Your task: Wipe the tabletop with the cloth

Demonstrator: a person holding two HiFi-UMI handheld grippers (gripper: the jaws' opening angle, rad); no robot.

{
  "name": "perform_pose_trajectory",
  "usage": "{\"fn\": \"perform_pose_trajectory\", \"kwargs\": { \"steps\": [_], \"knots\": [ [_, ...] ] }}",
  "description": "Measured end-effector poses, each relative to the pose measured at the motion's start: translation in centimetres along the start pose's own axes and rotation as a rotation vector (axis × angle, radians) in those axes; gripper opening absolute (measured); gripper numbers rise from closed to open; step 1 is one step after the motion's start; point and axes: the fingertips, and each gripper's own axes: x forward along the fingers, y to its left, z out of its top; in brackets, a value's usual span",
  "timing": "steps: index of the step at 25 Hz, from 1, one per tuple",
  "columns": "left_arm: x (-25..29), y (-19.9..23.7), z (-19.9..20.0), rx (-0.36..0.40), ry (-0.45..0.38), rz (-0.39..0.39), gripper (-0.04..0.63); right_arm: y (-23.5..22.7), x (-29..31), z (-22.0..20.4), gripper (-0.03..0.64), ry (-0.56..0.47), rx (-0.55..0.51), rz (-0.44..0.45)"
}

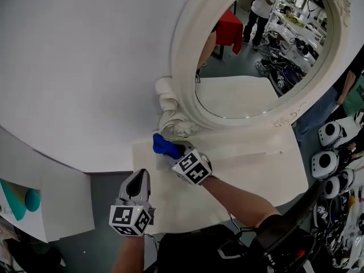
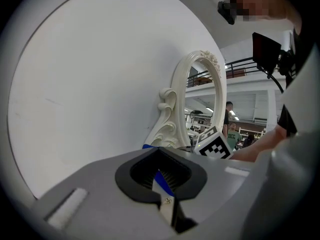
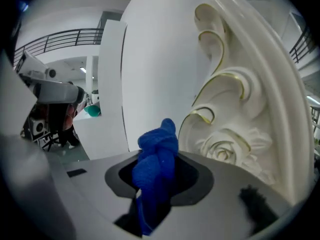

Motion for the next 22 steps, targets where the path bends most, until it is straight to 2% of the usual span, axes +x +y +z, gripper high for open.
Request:
{"fn": "perform_pose_trajectory", "kwargs": {
  "steps": [3,11,15,22],
  "knots": [
    [0.2,0.8,-0.7,-0.013,0.015,-0.011,0.009,-0.1,1.7,-1.5,0.132,0.080,-0.018,-0.010],
    [0.1,1.8,-1.9,-0.049,0.031,-0.045,0.009,-1.2,4.0,-4.3,0.132,0.214,0.080,-0.072],
    [0.2,2.0,-2.3,-0.060,0.031,-0.065,0.009,-2.2,4.2,-5.1,0.132,0.225,0.163,-0.100],
    [1.1,0.7,-2.2,-0.042,0.050,-0.087,0.009,-3.7,3.5,-6.0,0.132,0.224,0.245,-0.122]
  ]
}}
